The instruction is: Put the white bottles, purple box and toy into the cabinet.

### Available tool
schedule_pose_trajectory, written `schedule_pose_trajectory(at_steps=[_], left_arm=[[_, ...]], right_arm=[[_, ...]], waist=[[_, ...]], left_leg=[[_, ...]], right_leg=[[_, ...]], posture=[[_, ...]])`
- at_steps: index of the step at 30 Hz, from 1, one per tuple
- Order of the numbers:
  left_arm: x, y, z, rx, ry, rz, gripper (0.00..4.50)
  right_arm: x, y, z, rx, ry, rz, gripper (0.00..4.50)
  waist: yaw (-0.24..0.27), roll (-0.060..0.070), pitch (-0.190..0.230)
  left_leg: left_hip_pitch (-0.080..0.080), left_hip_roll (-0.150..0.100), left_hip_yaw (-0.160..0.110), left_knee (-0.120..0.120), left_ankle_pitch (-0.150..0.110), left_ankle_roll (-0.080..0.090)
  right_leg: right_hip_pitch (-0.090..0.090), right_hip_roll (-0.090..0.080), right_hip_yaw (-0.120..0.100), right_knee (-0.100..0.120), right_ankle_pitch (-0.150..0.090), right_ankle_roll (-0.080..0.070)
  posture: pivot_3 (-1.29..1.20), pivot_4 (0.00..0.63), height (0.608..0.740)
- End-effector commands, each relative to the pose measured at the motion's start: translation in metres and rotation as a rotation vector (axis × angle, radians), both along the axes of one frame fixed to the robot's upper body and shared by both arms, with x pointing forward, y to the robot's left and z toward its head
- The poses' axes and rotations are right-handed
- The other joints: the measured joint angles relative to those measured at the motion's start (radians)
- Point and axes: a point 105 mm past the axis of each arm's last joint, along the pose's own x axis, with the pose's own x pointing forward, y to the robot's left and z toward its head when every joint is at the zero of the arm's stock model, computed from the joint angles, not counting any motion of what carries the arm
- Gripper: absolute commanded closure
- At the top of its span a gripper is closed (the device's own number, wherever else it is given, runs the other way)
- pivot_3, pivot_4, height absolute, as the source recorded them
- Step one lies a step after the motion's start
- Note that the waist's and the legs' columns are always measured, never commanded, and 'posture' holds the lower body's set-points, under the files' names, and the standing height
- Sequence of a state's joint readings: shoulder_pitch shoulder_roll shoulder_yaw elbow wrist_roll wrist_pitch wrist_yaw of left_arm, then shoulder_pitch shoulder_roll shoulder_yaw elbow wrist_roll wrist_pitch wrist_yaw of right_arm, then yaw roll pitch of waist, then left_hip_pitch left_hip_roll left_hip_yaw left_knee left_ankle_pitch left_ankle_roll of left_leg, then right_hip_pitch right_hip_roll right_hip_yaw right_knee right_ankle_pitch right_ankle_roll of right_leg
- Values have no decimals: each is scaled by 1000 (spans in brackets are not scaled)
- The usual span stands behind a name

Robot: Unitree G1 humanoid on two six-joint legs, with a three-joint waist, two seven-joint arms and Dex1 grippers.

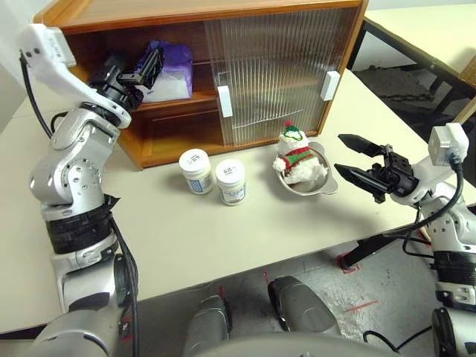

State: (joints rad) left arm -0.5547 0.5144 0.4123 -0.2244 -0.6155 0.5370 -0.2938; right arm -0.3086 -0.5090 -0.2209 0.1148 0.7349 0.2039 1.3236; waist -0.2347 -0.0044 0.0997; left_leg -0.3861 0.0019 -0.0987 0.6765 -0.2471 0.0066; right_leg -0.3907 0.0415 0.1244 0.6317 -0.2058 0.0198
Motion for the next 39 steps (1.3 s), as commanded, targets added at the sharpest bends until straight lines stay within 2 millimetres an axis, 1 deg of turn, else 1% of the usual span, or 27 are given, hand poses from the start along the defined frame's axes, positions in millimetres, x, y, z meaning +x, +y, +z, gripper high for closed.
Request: schedule_pose_trajectory(at_steps=[1, 2, 3, 4, 6, 7, 8, 9, 13, 15, 19, 22, 25, 26, 28, 33, 34, 36, 39], left_arm=[[-21, -10, 7, 96, -120, -55, 17], [-26, -13, 6, 117, -142, -77, 17], [-29, -16, 5, 134, -151, -94, 416], [-32, -18, 2, 153, -153, -109, 622], [-34, -21, -8, 173, -129, -127, 1260], [-34, -21, -12, 175, -114, -129, 1691], [-33, -20, -16, 178, -100, -124, 2000], [-33, -20, -19, 180, -93, -120, 2405], [-21, -11, -38, 292, -26, -34, 3801], [-13, -3, -39, 317, -11, 6, 4470], [-2, 5, -49, 305, 52, 21, 4470], [6, 10, -63, 287, 125, 8, 4470], [16, 16, -71, 251, 163, 20, 4470], [21, 18, -71, 246, 165, 28, 4470], [28, 20, -68, 244, 162, 38, 4470], [42, 15, -65, 267, 155, 29, 4470], [46, 14, -63, 257, 145, 26, 4470], [53, 12, -60, 243, 131, 28, 4470], [55, 5, -57, 214, 112, 3, 4470]], right_arm=[[2, 1, -1, -19, -6, 4, 0], [3, 1, -1, -23, -5, 5, 0], [3, 1, -2, -25, -5, 5, 0], [3, 2, -2, -26, -4, 5, 0], [3, 2, -2, -28, -3, 5, 0], [3, 2, -2, -29, -3, 5, 0], [3, 2, -2, -29, -2, 5, 0], [3, 2, -2, -30, 0, 5, 0], [3, 2, -3, -37, 9, 0, 0], [3, 2, -5, -43, 17, -2, 0], [2, 3, -5, -43, 19, -3, 0], [1, 2, -5, -45, 21, -9, 0], [0, 1, -5, -49, 26, -18, 0], [-1, 1, -6, -50, 27, -18, 0], [-2, 1, -6, -47, 30, -20, 0], [-5, 2, -6, -43, 35, -27, 0], [-5, 2, -6, -43, 36, -29, 0], [-5, 2, -6, -44, 39, -32, 0], [-6, 1, -5, -47, 38, -37, 0]], waist=[[2, 0, 0], [2, 0, 0], [4, 0, 0], [5, 0, 0], [7, 0, 0], [8, 0, 0], [8, 0, 0], [8, 0, 0], [10, 0, 0], [10, 0, 0], [12, 1, 0], [12, 1, 0], [13, 1, 0], [13, 1, 0], [15, 1, 0], [20, 1, 0], [20, 1, 0], [21, 1, 0], [20, 1, 0]], left_leg=[[0, 0, -1, 0, 0, 0], [0, 0, -1, 0, 0, 0], [0, 0, -3, 0, 0, 0], [0, 0, -3, 1, 0, 0], [0, 1, -6, 1, 0, 0], [0, 1, -6, 1, 0, 0], [0, 1, -7, 0, 0, 0], [0, 1, -7, 0, 0, 0], [0, 4, -8, 0, 0, 0], [-1, 5, -10, 0, 0, -1], [-3, 6, -12, -1, -1, -1], [-6, 6, -13, -3, -1, -2], [-7, 6, -13, -6, -1, -2], [-9, 6, -13, -6, -1, -2], [-13, 6, -14, -7, -1, -2], [-13, 5, -15, -7, 0, -1], [-13, 5, -15, -7, 0, -1], [-13, 4, -17, -6, 1, -1], [-13, 2, -21, -6, 3, 1]], right_leg=[[0, 0, 0, 0, 0, 0], [0, 0, 0, 0, 0, 0], [0, 0, 0, 0, 0, 0], [0, 0, 0, 0, 0, 0], [0, -1, 0, 0, 0, 0], [0, -1, 0, 0, 0, 0], [0, -1, 0, 0, 0, 0], [0, -2, 0, 0, 0, 0], [-1, -3, 1, 0, 0, 0], [-1, -3, 1, 0, 0, 0], [-4, -4, 1, 0, 0, -1], [-7, -4, 1, -1, 0, -1], [-9, -4, 1, -1, 2, -7], [-10, -4, 1, -1, 4, -10], [-14, -4, 1, -1, 4, -11], [-13, -3, 0, -1, 4, -11], [-13, -3, 0, -1, 4, -10], [-12, -3, 0, -1, -1, -2], [-10, -4, 0, -1, -1, -2]], posture=[[-262, 77, 740], [-260, 78, 740], [-257, 79, 740], [-256, 80, 740], [-255, 84, 740], [-254, 85, 740], [-254, 87, 740], [-252, 89, 740], [-246, 99, 740], [-244, 103, 740], [-252, 109, 740], [-261, 112, 740], [-275, 111, 740], [-275, 111, 740], [-280, 110, 740], [-295, 109, 740], [-295, 109, 740], [-297, 109, 740], [-303, 109, 740]])
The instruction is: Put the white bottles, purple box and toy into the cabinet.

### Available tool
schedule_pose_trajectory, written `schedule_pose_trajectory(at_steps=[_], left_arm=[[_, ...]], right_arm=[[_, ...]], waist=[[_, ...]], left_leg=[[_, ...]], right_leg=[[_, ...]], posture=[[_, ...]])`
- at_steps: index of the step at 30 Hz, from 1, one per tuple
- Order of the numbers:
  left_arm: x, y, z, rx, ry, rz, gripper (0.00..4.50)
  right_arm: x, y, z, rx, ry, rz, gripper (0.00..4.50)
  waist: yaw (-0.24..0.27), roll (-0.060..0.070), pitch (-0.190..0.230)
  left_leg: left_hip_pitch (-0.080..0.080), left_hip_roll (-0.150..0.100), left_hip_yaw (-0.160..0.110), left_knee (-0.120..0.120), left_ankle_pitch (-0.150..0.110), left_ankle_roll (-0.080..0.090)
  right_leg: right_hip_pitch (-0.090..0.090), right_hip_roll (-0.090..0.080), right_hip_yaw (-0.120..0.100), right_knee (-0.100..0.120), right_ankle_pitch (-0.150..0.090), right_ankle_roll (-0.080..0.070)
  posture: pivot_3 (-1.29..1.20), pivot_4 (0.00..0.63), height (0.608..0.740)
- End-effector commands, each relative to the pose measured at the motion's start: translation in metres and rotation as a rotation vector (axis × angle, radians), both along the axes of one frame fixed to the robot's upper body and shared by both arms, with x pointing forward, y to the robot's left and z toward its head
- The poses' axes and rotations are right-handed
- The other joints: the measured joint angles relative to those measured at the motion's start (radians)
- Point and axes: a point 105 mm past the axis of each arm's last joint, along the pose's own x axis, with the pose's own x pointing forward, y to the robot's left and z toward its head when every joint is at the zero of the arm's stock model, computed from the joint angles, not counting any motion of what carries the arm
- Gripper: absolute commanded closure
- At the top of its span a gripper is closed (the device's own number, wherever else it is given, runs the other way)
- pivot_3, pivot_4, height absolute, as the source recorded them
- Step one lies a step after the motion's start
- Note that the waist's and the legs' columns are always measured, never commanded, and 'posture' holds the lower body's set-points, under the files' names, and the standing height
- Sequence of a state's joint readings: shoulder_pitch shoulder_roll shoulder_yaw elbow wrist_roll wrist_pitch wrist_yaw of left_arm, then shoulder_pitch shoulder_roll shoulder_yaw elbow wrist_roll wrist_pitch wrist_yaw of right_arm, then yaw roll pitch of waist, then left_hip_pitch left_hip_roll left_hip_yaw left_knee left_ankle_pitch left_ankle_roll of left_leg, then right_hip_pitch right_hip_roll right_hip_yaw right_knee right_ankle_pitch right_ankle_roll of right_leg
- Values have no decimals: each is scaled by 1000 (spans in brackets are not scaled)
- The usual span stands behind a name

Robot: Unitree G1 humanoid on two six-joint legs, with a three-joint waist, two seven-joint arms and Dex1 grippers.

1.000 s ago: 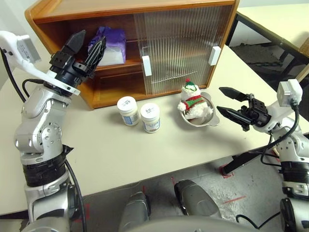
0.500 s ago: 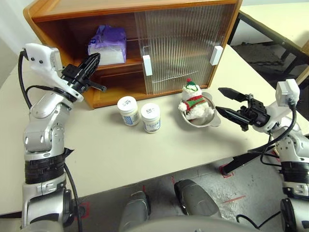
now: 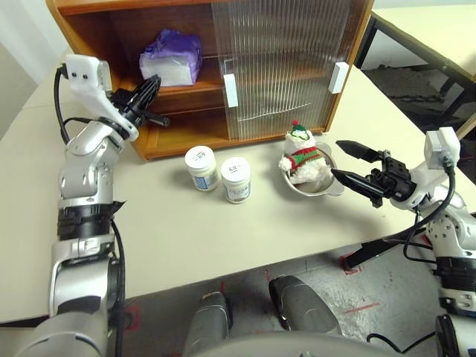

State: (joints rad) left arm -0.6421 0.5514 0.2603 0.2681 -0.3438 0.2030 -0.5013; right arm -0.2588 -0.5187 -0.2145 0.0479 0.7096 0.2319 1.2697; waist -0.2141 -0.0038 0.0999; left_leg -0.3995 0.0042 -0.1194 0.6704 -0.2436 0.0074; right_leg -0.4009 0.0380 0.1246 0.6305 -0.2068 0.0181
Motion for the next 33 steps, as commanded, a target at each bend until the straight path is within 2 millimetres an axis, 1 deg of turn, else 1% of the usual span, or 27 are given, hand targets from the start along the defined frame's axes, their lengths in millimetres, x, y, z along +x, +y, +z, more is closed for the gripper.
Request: schedule_pose_trajectory(at_steps=[1, 9, 13, 15, 20, 24, 27, 30, 31, 33], left_arm=[[4, -9, -2, -21, 2, -31, 4470], [-5, -13, -8, -26, 12, -45, 4470], [-8, -11, -8, -26, 8, -34, 4470], [-8, -7, -5, -29, -1, -16, 4470], [-3, -4, -2, -30, -9, 11, 4470], [2, -7, 1, -38, -15, 17, 4470], [1, -10, -2, -70, 13, -13, 4470], [-11, -18, -10, -115, 92, -105, 3884], [-16, -20, -15, -118, 129, -130, 3616], [-27, -22, -27, -113, 217, -157, 2845]], right_arm=[[-2, 0, 2, -3, 2, -4, 0], [0, 0, 2, -4, 7, -6, 0], [3, 3, 2, -3, 4, 4, 0], [4, 3, 2, 0, 0, 7, 0], [6, 5, 3, 2, -5, 10, 0], [5, 3, 3, 2, -9, 5, 0], [5, 1, 2, 3, -9, 0, 0], [4, 0, 2, 4, -7, -2, 0], [4, 0, 2, 5, -6, -2, 0], [4, 0, 1, 6, -5, 0, 0]], waist=[[0, 0, 0], [-8, 0, 0], [-5, 0, 0], [-3, 0, 0], [1, 0, 0], [0, 0, 0], [-2, 0, 0], [-3, 0, 0], [-4, 0, 0], [-4, 0, -1]], left_leg=[[0, -1, -1, 0, 0, 0], [-3, -2, -3, -2, -2, -2], [-4, -2, -2, -7, -2, -2], [-4, -2, -2, -7, -2, -1], [-4, -2, -2, -7, -2, 0], [-4, -2, -2, -6, -2, 1], [-3, -2, -1, -5, -1, 1], [-3, -2, 0, -5, 0, 2], [-3, -3, 0, -4, 0, 2], [-3, -3, 1, -4, 0, 2]], right_leg=[[0, 0, 0, 0, 0, 0], [-1, 1, 0, -3, -1, 2], [-1, 2, -1, -9, 2, -3], [0, 3, -1, -11, 3, -6], [2, 3, -1, -13, 5, -4], [2, 2, 0, -13, 7, -4], [3, 2, 0, -13, 8, -4], [3, 3, -1, -13, 9, -3], [3, 3, -1, -13, 9, -4], [3, 3, -1, -13, 10, -4]], posture=[[-303, 109, 740], [-287, 107, 740], [-276, 100, 740], [-274, 99, 740], [-279, 88, 740], [-291, 83, 740], [-295, 81, 740], [-294, 82, 740], [-294, 82, 740], [-285, 83, 740]])
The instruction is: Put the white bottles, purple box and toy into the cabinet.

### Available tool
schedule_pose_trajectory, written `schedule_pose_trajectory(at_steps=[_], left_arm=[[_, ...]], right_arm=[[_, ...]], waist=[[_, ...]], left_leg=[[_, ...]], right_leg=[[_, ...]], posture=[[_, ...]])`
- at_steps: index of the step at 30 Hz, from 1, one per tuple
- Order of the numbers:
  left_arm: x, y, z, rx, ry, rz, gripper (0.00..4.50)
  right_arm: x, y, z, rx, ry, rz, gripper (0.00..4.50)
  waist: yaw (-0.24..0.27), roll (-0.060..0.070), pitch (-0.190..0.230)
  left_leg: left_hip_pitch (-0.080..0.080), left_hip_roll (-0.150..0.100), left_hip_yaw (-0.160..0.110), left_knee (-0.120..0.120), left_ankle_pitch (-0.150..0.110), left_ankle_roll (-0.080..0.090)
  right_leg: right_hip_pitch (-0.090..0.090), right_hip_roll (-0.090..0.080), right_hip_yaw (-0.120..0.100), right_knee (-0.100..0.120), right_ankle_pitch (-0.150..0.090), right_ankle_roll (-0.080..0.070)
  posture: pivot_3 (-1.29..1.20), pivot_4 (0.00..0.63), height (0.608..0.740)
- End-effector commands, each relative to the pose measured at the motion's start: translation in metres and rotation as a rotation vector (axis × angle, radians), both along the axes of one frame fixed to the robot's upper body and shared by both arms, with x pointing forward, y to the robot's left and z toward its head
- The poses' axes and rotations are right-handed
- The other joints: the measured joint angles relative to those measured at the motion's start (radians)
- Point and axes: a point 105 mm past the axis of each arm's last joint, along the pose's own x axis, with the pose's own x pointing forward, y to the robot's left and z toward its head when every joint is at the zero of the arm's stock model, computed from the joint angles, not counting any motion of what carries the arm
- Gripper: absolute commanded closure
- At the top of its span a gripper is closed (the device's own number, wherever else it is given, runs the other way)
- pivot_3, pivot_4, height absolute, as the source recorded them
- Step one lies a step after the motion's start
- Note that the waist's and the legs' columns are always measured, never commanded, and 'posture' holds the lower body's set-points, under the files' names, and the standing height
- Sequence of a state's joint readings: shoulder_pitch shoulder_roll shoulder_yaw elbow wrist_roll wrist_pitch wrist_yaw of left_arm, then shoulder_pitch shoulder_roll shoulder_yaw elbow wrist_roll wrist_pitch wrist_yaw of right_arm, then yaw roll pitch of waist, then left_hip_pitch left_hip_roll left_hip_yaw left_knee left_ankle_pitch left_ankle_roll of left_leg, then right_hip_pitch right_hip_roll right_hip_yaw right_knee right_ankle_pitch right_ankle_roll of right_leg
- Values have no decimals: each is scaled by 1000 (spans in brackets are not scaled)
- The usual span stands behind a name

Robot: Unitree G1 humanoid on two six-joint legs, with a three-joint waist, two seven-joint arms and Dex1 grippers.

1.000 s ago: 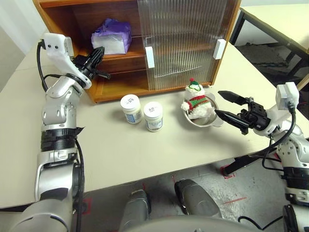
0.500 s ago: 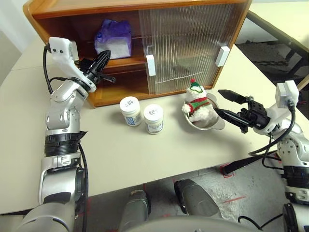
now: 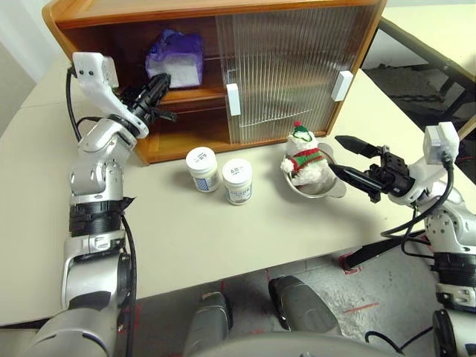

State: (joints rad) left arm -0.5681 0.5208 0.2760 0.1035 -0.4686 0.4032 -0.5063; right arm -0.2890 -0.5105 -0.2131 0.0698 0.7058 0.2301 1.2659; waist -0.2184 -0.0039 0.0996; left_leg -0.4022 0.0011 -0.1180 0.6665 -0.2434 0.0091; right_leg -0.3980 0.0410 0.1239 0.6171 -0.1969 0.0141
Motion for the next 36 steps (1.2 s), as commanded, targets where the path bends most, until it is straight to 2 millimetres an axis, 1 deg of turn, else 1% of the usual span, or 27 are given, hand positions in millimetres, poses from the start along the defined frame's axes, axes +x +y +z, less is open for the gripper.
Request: schedule_pose_trajectory(at_steps=[1, 3, 4, 8, 10, 13, 14, 15, 17, 18, 19, 21, 22, 24, 26, 28, 31, 36], left_arm=[[-19, -2, -19, 4, 150, -63, 2502], [-30, -2, -20, -41, 189, -82, 1829], [-35, 1, -17, -64, 198, -72, 1477], [-58, 9, -6, -134, 215, -67, 44], [-66, 11, -3, -162, 233, -70, 15], [-86, 8, -1, -181, 231, -153, 15], [-92, 10, -6, -182, 261, -163, 15], [-98, 15, -20, -188, 329, -158, 15], [-116, 22, -59, -153, 509, -153, 15], [-122, 24, -69, -165, 545, -160, 15], [-125, 24, -74, -173, 554, -165, 15], [-128, 20, -73, -238, 493, -241, 15], [-130, 20, -73, -233, 446, -266, 15], [-138, 20, -83, -164, 433, -293, 15], [-145, 22, -98, -38, 444, -299, 15], [-147, 22, -106, 25, 435, -310, 15], [-146, 23, -118, 106, 416, -326, 15], [-131, 26, -130, 228, 369, -292, 15]], right_arm=[[-1, -1, -3, -4, 5, 4, 0], [-1, -1, -3, -3, 6, 8, 0], [0, 0, -4, -2, 8, 11, 0], [1, 1, -5, 0, 13, 20, 0], [1, 2, -5, 2, 14, 22, 0], [1, 2, -5, 3, 15, 25, 0], [2, 2, -5, 4, 16, 26, 0], [2, 2, -5, 4, 16, 27, 0], [3, 2, -6, 5, 19, 31, 0], [3, 2, -6, 5, 20, 34, 0], [3, 2, -6, 5, 20, 34, 0], [3, 2, -5, 1, 22, 33, 0], [3, 1, -5, -1, 23, 32, 0], [3, -1, -5, -6, 25, 31, 0], [3, -2, -5, -9, 27, 29, 0], [3, -4, -4, -11, 28, 27, 0], [3, -4, -5, -15, 31, 26, 0], [4, -3, -3, -17, 26, 27, 0]], waist=[[-1, 0, -1], [-2, 2, -2], [-1, 2, -2], [0, 1, -2], [2, 1, -2], [8, 2, -2], [9, 2, -2], [10, 2, -2], [7, 4, -3], [5, 4, -3], [7, 4, -3], [15, 3, -3], [21, 3, -3], [26, 4, -3], [25, 4, -3], [24, 5, -3], [25, 5, -3], [26, 6, -3]], left_leg=[[0, 0, 0, 0, 0, 0], [2, -2, 2, 0, 0, 0], [4, -6, 3, 0, 0, 0], [5, -5, -1, 0, 2, -2], [5, 1, -1, 0, 2, -2], [5, 2, -1, 0, 2, -2], [6, 2, -1, -1, 2, -3], [6, 2, -1, -1, 2, -3], [6, 3, -2, -3, 1, -5], [7, 4, -2, -3, 0, -6], [7, 4, -2, -4, 0, -7], [6, 5, -3, -5, 0, -8], [4, 5, -4, -5, 0, -8], [4, 5, -4, -5, 0, -9], [4, 5, -5, -5, -2, -11], [3, 6, -5, -6, -3, -13], [2, 6, -6, -7, -3, -13], [-1, 6, -6, -7, -3, -13]], right_leg=[[0, 0, 0, 0, 0, 0], [1, 1, 0, 0, 0, -1], [2, 1, -1, 0, 0, -1], [3, -1, 0, 1, 0, -1], [3, -2, 0, 1, 0, -1], [2, -2, 0, 1, 1, -2], [2, -2, 0, 1, 1, -2], [2, -2, 1, 1, 2, -3], [0, -3, 1, 2, 2, -4], [0, -2, 1, 2, 1, -6], [-1, -2, 1, 2, 1, -7], [-4, -2, 1, 6, -1, -10], [-5, -2, 0, 7, -2, -11], [-7, -2, 0, 12, -5, -14], [-9, -2, 0, 15, -8, -16], [-11, -1, 0, 15, -8, -16], [-13, -1, -1, 16, -10, -16], [-15, -1, -1, 16, -10, -17]], posture=[[-283, 83, 740], [-275, 86, 740], [-270, 89, 740], [-259, 90, 740], [-256, 90, 740], [-249, 93, 740], [-239, 96, 740], [-236, 96, 740], [-236, 98, 740], [-236, 101, 740], [-236, 101, 740], [-237, 105, 740], [-238, 106, 740], [-241, 109, 740], [-239, 113, 740], [-236, 114, 740], [-236, 114, 740], [-240, 113, 740]])
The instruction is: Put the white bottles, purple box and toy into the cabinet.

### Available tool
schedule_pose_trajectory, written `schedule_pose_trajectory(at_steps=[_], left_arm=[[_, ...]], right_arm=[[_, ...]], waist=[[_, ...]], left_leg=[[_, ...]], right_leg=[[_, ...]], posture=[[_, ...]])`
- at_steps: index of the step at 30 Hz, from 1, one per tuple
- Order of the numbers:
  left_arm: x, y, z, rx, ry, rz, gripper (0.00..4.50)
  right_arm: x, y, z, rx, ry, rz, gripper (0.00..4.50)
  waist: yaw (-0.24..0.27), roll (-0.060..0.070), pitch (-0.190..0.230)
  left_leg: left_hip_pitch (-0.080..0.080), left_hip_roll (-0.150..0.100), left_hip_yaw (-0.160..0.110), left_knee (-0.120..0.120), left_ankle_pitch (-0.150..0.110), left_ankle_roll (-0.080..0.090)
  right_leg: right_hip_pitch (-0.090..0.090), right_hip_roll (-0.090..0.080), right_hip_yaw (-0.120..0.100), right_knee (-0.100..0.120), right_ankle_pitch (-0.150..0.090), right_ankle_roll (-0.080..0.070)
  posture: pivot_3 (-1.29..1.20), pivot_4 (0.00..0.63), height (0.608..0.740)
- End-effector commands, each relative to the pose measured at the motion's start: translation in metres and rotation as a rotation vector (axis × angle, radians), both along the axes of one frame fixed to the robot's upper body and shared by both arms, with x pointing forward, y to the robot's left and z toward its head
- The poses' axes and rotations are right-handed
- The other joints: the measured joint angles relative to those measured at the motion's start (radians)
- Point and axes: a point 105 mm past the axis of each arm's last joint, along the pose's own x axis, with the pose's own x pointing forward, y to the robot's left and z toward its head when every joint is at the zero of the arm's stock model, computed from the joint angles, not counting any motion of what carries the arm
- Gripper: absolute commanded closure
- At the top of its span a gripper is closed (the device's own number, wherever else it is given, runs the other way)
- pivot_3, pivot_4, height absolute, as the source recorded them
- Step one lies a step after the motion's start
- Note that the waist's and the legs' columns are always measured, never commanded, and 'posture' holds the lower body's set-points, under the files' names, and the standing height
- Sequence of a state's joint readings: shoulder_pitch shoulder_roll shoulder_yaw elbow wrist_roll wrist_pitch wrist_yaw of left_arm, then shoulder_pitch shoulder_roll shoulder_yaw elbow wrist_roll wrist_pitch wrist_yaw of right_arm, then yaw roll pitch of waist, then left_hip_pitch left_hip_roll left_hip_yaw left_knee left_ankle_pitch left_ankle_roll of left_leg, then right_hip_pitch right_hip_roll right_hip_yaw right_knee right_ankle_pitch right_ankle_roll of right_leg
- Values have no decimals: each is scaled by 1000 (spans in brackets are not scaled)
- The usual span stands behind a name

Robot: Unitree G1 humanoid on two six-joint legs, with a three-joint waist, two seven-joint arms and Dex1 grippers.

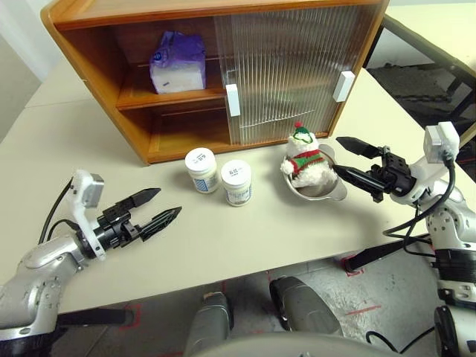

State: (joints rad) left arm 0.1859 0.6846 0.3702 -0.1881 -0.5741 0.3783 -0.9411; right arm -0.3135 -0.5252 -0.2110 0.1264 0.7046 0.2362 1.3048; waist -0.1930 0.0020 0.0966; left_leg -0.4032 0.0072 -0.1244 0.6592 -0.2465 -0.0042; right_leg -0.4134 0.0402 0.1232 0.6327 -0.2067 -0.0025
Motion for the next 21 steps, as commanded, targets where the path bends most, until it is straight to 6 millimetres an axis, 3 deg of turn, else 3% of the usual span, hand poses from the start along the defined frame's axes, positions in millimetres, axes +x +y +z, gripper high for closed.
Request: schedule_pose_trajectory(at_steps=[1, 12, 21], left_arm=[[9, 0, -10, 79, -44, -8, 15], [25, -34, -33, 86, -77, -100, 15], [46, -46, -43, 98, -81, -76, 15]], right_arm=[[1, 1, 0, -13, 2, 7, 0], [-4, 0, 4, -2, -7, 21, 0], [-6, 2, 10, -6, -25, 41, 0]], waist=[[-1, 0, 0], [-8, 0, 0], [-19, 0, 0]], left_leg=[[0, 0, 0, 0, 0, 0], [-2, 0, 0, 0, 0, 1], [-2, 0, 1, 1, 0, 2]], right_leg=[[0, 0, 0, 0, 0, 0], [-2, 0, 0, 0, 0, 0], [0, 0, 0, 0, 0, 2]], posture=[[-240, 113, 740], [-264, 116, 740], [-273, 114, 740]])
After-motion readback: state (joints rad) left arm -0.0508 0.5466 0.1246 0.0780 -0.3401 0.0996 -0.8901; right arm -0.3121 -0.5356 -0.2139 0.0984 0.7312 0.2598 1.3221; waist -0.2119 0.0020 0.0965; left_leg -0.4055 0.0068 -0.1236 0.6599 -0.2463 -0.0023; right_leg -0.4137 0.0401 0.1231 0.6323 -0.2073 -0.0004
